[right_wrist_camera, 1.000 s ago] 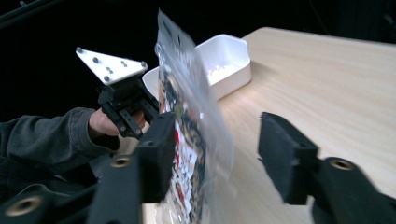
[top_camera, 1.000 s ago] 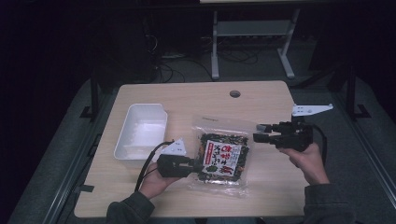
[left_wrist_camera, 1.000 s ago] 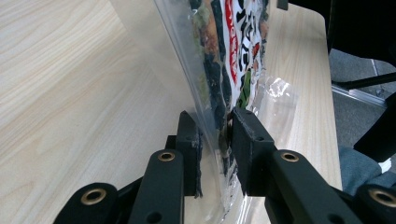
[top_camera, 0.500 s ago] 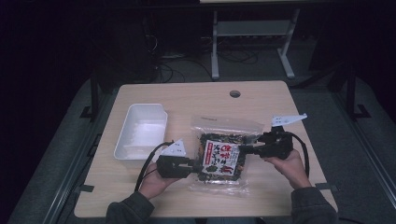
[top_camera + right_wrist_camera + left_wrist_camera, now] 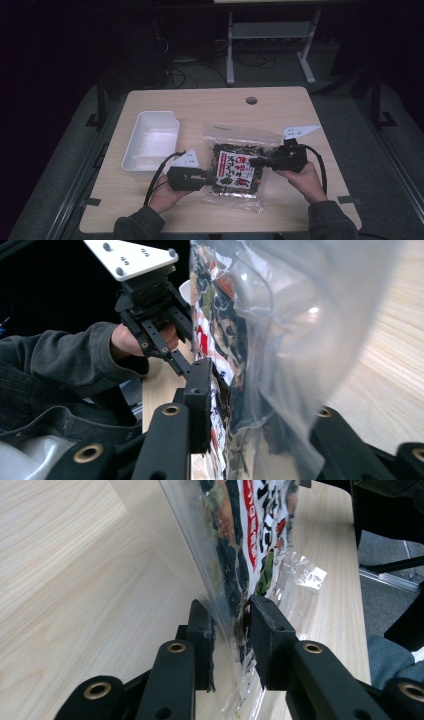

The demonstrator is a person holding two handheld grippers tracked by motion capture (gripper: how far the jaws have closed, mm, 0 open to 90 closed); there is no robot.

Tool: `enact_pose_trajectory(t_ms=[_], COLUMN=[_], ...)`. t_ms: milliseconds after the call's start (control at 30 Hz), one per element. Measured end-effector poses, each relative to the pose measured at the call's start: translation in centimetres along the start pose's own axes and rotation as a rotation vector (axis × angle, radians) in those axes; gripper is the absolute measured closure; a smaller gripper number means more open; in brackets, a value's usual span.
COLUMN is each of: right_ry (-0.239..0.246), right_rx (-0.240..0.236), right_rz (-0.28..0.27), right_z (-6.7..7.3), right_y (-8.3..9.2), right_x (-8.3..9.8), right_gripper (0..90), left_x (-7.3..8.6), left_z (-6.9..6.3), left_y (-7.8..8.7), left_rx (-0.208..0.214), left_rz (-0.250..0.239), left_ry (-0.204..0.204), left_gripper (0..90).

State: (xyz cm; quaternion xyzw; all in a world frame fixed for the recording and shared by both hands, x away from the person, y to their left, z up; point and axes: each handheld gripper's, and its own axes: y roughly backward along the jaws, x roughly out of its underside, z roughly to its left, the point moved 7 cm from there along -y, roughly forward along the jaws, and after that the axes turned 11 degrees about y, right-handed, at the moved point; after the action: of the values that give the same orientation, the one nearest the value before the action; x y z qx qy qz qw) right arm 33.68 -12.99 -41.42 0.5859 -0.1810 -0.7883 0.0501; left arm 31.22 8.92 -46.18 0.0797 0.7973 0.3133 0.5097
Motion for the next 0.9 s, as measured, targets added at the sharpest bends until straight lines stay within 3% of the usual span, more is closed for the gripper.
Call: enact_pose_trajectory(t_ms=[133, 367, 600, 733, 900], right_ry=[-0.004, 0.006, -0.003, -0.016, -0.022], right_rx=[-0.028, -0.02, 0.042, 0.068, 0.133], right_rz=[-0.013, -0.02, -0.037, -0.052, -0.064], right_z=[0.4, 0.9, 1.3, 1.2, 1.0], right_y=[0.1, 0.2, 1.8, 2.6, 3.7], right_x=[-0.1, -0.4, -0.9, -0.9, -1.2], right_gripper=[73.4, 74.3, 74.5, 74.5, 74.5], left_x=[0.0, 0.0, 0.3, 0.5, 0.7], left_z=[0.3, 0.4, 0.5, 0.4, 0.5], left_y=[0.1, 0.2, 0.2, 0.3, 0.7], left_rx=[-0.015, -0.043, -0.094, -0.119, -0.134], left_rz=[0.002, -0.002, 0.02, 0.032, 0.038], left_ry=[0.005, 0.003, -0.009, -0.018, -0.014], left_gripper=[66.6, 56.7, 45.4, 43.1, 40.8])
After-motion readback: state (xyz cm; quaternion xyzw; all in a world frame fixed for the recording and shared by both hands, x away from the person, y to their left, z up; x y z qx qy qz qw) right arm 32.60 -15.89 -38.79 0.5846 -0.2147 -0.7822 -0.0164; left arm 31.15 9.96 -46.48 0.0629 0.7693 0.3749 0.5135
